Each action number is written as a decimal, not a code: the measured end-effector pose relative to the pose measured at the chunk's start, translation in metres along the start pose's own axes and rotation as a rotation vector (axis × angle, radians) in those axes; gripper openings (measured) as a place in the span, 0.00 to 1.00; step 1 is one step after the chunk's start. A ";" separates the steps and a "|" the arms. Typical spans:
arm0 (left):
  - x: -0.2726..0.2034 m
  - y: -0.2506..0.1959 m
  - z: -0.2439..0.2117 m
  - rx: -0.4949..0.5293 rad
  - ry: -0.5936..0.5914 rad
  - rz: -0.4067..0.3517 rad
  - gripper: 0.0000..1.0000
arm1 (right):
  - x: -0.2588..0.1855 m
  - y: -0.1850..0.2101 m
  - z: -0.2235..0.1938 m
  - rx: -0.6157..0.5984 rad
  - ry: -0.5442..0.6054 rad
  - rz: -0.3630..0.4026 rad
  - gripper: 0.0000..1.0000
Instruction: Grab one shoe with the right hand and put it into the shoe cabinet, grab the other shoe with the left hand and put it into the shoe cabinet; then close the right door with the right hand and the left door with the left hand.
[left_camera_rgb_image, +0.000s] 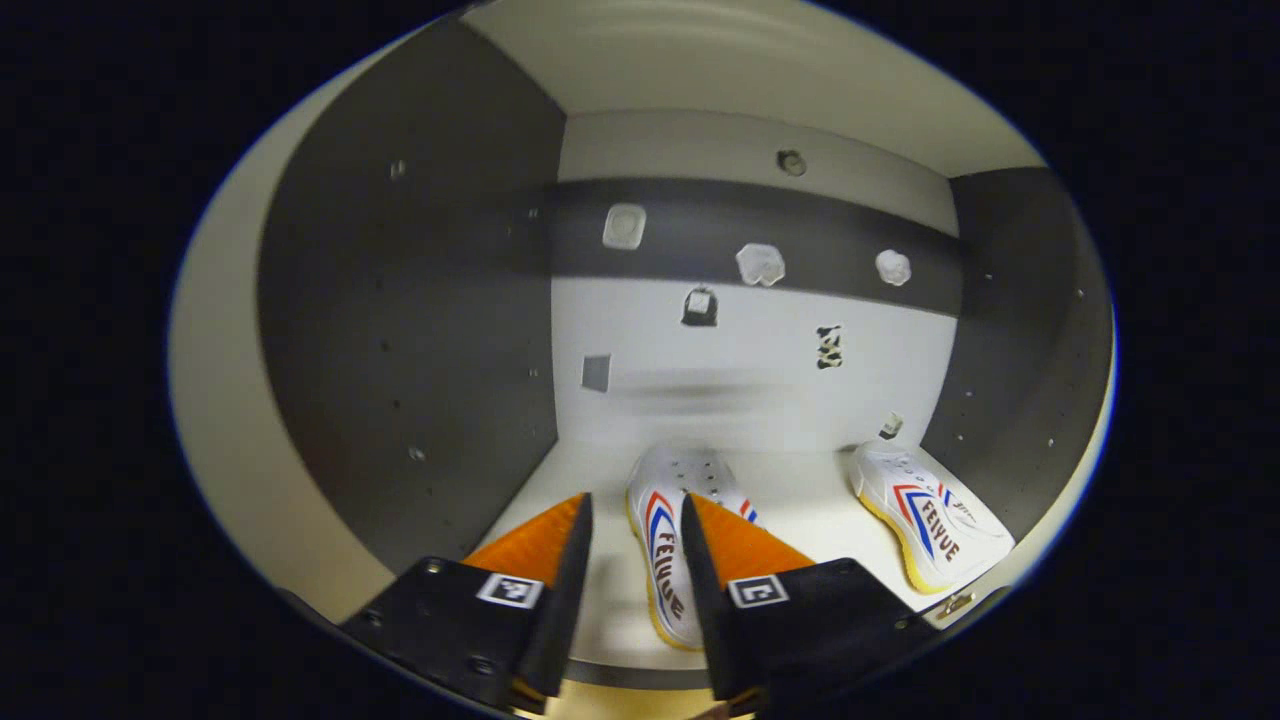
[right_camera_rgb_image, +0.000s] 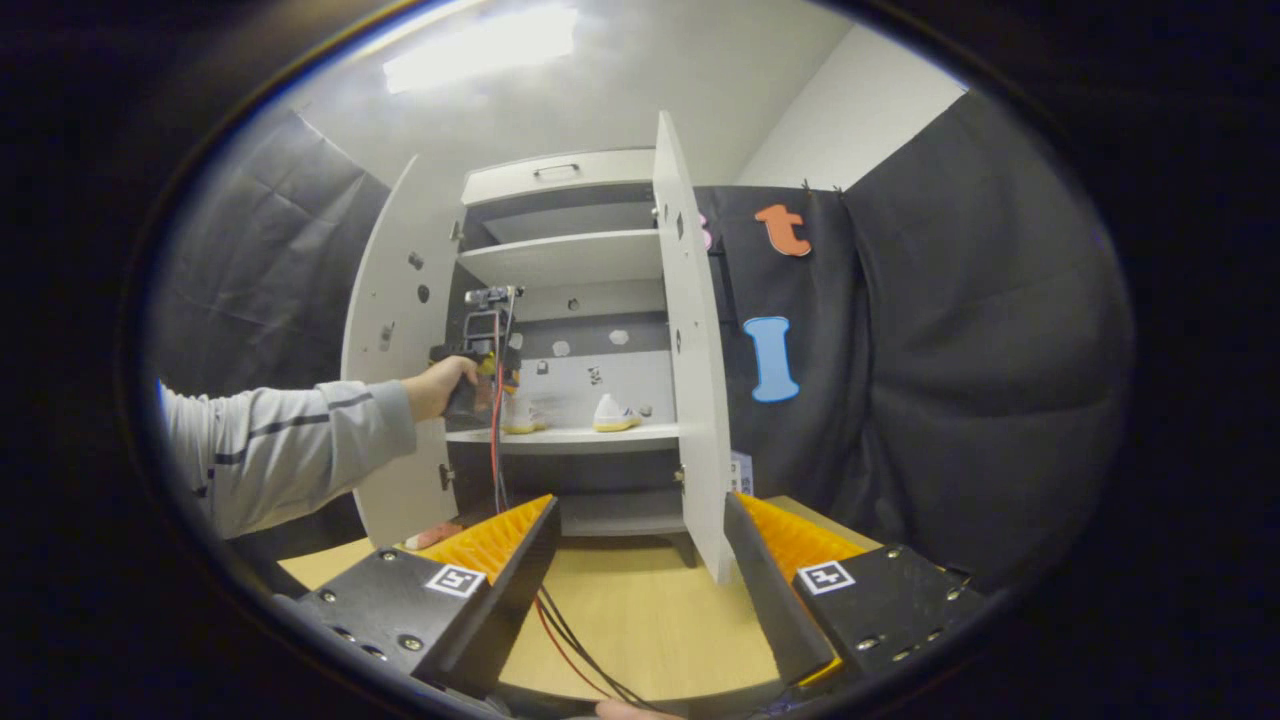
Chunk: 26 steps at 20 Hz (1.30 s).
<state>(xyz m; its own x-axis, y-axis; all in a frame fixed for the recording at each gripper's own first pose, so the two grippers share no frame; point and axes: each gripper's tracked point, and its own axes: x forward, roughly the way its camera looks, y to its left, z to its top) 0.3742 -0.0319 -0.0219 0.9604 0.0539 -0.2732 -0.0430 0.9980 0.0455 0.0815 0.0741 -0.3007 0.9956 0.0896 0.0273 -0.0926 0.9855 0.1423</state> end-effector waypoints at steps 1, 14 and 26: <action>-0.018 -0.010 0.004 0.025 -0.017 -0.040 0.72 | -0.001 0.001 0.002 0.007 0.002 0.002 0.98; -0.249 -0.003 0.005 0.086 -0.197 -0.181 1.00 | -0.025 -0.003 0.050 -0.062 -0.051 -0.005 0.98; -0.395 0.027 -0.130 -0.023 -0.145 -0.328 0.98 | -0.019 -0.048 0.097 -0.105 -0.044 -0.027 0.97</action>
<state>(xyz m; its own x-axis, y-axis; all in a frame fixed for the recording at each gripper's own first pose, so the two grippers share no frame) -0.0421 -0.0223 -0.0375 0.9530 -0.2734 -0.1305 0.2699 0.9619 -0.0443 0.0658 0.0115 -0.2120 0.9960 0.0586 0.0681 -0.0614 0.9973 0.0394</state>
